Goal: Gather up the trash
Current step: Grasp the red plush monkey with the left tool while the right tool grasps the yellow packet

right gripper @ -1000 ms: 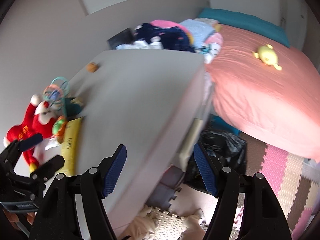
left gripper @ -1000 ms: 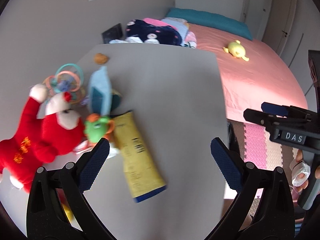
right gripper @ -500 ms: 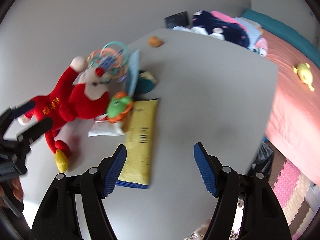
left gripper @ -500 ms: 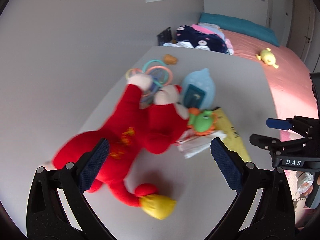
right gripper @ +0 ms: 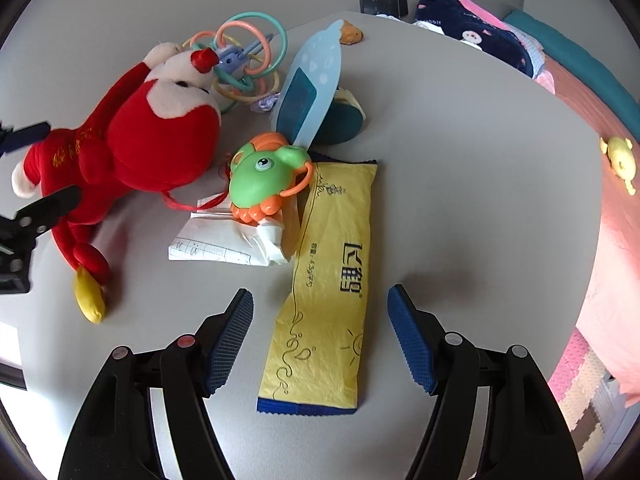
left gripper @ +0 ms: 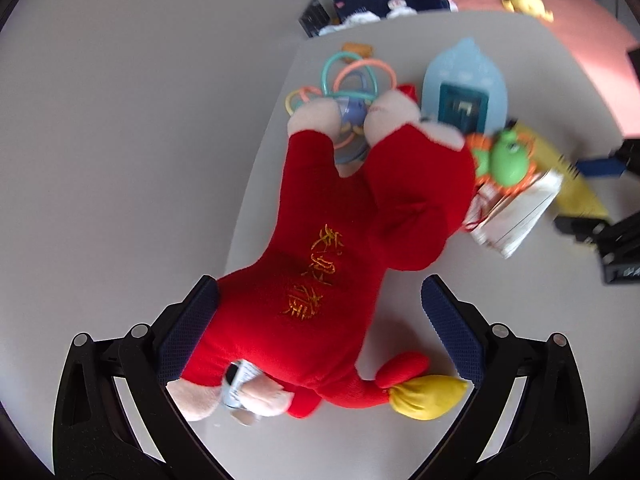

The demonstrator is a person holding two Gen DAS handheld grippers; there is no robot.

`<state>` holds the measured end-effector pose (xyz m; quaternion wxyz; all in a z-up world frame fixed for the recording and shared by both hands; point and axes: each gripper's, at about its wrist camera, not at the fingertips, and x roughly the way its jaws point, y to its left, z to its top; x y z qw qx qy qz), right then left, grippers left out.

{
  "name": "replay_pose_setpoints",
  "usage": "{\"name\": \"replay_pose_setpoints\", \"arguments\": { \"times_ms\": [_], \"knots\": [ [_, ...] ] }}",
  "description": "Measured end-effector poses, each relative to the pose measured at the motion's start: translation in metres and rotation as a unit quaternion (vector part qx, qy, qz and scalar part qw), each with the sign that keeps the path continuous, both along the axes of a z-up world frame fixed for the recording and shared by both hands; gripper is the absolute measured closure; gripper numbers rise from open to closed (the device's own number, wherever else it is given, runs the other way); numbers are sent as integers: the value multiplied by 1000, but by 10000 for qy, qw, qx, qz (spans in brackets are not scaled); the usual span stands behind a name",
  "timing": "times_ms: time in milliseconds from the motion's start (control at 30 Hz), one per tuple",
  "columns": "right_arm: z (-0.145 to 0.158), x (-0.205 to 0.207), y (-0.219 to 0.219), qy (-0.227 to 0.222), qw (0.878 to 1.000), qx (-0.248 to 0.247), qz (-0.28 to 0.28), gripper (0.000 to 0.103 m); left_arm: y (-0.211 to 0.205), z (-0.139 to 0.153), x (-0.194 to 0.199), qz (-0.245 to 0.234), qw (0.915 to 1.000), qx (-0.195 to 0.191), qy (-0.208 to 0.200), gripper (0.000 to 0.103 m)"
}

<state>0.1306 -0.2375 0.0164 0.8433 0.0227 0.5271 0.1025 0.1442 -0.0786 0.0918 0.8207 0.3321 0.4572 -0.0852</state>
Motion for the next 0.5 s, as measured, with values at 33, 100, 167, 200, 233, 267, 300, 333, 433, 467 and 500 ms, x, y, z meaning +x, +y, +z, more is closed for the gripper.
{"name": "replay_pose_setpoints", "arguments": {
  "times_ms": [33, 100, 167, 200, 233, 267, 300, 333, 433, 467, 500],
  "knots": [
    [0, 0, 1, -2, 10000, -22, 3, 32, 2, -5, 5, -14, 9999, 158, 14, 5],
    [-1, 3, 4, -9, 10000, -91, 38, 32, 6, -13, 14, 48, 9992, 401, 34, 5],
    [-2, 4, 7, -33, 9998, -200, 76, 33, 9, -21, 22, 97, 9983, 572, 27, 5],
    [-2, 4, 8, -49, 9997, -240, 86, 33, 11, -24, 25, 112, 9978, 649, 24, 5],
    [-2, 3, 9, -65, 9996, -269, 99, 35, 13, -28, 28, 114, 9973, 729, 9, 5],
    [-2, 2, 10, -76, 9995, -272, 108, 39, 14, -31, 30, 104, 9970, 768, -7, 5],
    [-2, 2, 10, -76, 9996, -253, 112, 41, 14, -33, 31, 88, 9969, 778, -19, 5],
    [-1, 2, 10, -77, 9996, -239, 116, 46, 16, -35, 32, 74, 9969, 776, -36, 5],
    [0, 2, 8, -54, 9999, -137, 90, 58, 18, -40, 33, 92, 9972, 732, -94, 5],
    [0, 1, 6, -42, 9999, -54, 99, 64, 20, -40, 33, 115, 9976, 670, -120, 5],
    [1, 4, 5, -41, 9999, -18, 105, 65, 21, -40, 32, 139, 9980, 590, -153, 6]
  ]
}}
